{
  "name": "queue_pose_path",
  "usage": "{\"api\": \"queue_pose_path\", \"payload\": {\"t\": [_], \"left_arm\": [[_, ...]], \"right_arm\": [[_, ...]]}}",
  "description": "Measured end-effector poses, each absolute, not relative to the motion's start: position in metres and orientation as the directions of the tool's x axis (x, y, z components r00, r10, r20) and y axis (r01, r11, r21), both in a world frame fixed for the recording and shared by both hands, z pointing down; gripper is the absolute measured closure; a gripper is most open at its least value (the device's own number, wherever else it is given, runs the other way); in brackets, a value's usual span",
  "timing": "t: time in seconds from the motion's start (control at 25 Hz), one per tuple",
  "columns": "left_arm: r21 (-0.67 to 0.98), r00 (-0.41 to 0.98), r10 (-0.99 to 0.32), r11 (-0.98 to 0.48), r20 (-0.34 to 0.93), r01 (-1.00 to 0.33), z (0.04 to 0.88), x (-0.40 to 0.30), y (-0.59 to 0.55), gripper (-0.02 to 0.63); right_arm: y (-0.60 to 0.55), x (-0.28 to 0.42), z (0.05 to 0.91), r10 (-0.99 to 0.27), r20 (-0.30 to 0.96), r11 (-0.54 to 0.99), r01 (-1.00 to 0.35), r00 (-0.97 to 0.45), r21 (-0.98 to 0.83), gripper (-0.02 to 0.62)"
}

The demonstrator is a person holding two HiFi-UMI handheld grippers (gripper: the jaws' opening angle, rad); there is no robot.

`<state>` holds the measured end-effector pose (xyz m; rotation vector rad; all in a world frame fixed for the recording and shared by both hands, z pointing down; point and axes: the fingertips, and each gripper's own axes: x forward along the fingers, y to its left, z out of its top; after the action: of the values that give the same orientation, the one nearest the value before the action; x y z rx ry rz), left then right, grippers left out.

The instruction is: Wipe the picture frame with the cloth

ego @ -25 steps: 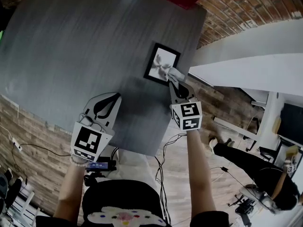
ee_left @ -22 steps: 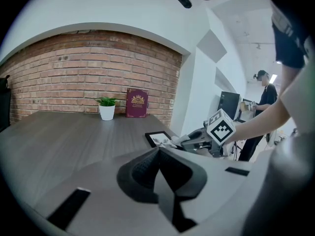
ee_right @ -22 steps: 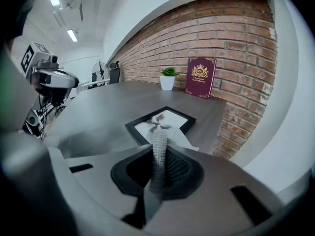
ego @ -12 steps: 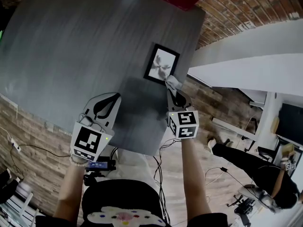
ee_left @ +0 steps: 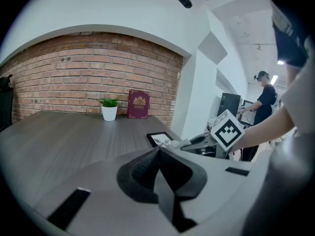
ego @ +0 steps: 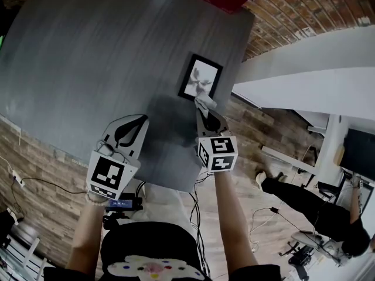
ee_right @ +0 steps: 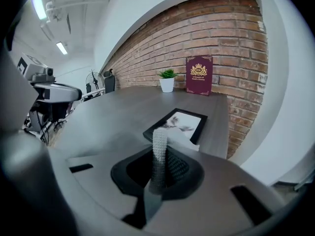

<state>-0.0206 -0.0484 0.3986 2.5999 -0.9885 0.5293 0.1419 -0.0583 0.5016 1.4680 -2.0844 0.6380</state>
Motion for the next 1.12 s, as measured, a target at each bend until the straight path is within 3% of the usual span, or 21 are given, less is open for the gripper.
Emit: {"api": "queue_pose_path", "payload": {"t": [0.6, 1.12], "left_arm": [[0.150, 0.692, -0.572, -0.713, 0.441, -0.685, 0.399, -0.023, -0.047, 0.597], [0.151, 0.693, -0.572, -0.713, 0.438, -0.685, 0.398, -0.025, -0.048, 0.597]], "right_arm": [[-0.083, 0.083, 0.502, -0.708, 0.607, 0.352, -0.925, -0.361, -0.140, 0.571], [-0.081, 0.139, 0.501, -0.744, 0.625, 0.218, -0.970, -0.237, -0.108, 0.571]]}}
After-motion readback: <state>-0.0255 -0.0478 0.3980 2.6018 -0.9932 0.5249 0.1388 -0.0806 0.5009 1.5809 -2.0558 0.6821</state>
